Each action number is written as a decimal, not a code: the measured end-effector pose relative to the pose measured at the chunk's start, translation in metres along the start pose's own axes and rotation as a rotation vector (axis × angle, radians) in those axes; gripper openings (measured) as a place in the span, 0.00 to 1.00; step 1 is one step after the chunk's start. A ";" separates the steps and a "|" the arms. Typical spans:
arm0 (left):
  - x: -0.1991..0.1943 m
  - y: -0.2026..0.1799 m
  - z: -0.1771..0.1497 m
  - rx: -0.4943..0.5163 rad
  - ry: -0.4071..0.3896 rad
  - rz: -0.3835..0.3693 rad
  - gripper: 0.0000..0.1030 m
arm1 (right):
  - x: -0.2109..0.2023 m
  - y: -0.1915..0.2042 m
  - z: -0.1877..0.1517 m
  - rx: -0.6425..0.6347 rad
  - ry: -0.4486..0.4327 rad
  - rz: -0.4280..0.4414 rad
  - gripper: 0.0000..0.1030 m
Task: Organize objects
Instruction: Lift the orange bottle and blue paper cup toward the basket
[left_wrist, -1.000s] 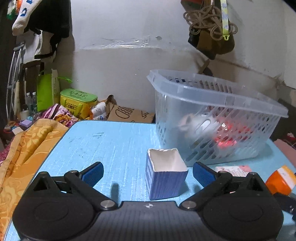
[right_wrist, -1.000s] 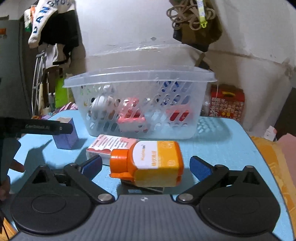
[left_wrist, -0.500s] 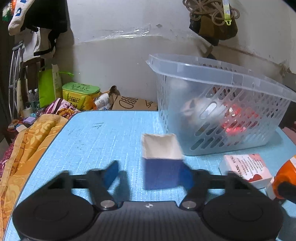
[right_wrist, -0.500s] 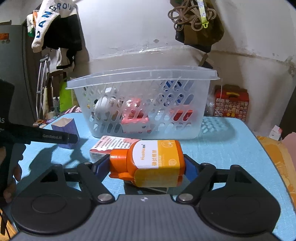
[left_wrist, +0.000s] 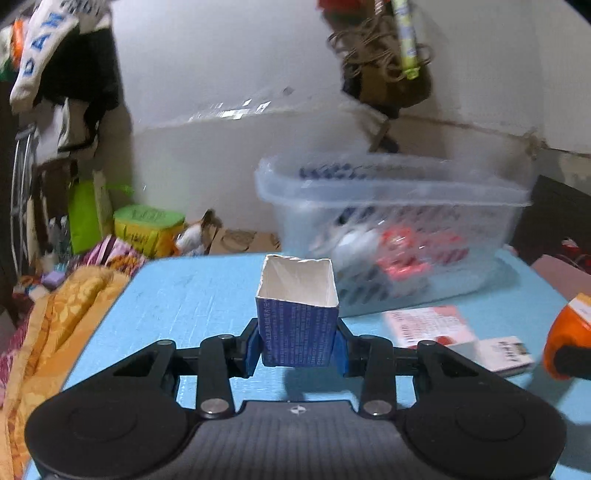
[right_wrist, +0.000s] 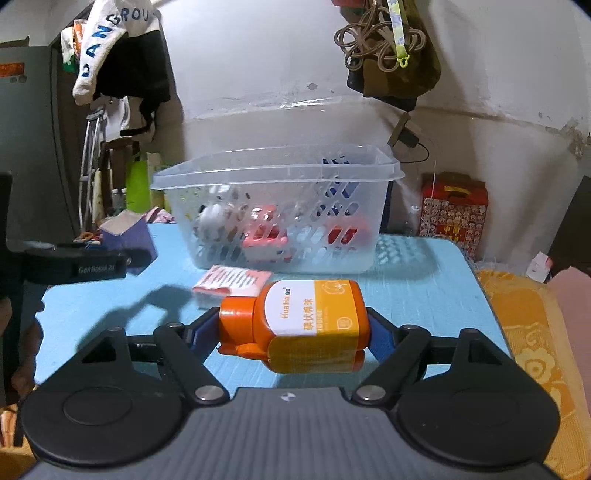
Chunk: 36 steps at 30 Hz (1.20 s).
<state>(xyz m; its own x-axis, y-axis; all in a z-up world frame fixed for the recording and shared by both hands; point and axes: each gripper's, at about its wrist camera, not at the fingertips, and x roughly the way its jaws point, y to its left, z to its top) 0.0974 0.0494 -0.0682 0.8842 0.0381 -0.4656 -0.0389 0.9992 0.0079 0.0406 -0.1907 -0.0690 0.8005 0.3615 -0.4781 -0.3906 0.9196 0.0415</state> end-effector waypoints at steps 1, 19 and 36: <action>-0.007 -0.003 0.001 0.007 -0.009 -0.008 0.42 | -0.005 0.000 -0.001 0.011 0.007 0.007 0.80; -0.068 -0.009 -0.015 0.046 -0.018 -0.095 0.42 | -0.027 0.030 -0.013 -0.056 0.013 0.052 0.80; -0.081 -0.005 0.008 -0.015 -0.091 -0.206 0.42 | -0.036 -0.006 0.006 0.027 -0.085 0.094 0.80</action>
<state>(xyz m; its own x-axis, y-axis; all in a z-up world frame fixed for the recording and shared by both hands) 0.0300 0.0415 -0.0232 0.9124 -0.1655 -0.3745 0.1408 0.9857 -0.0927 0.0163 -0.2083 -0.0470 0.7969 0.4574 -0.3947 -0.4545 0.8843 0.1071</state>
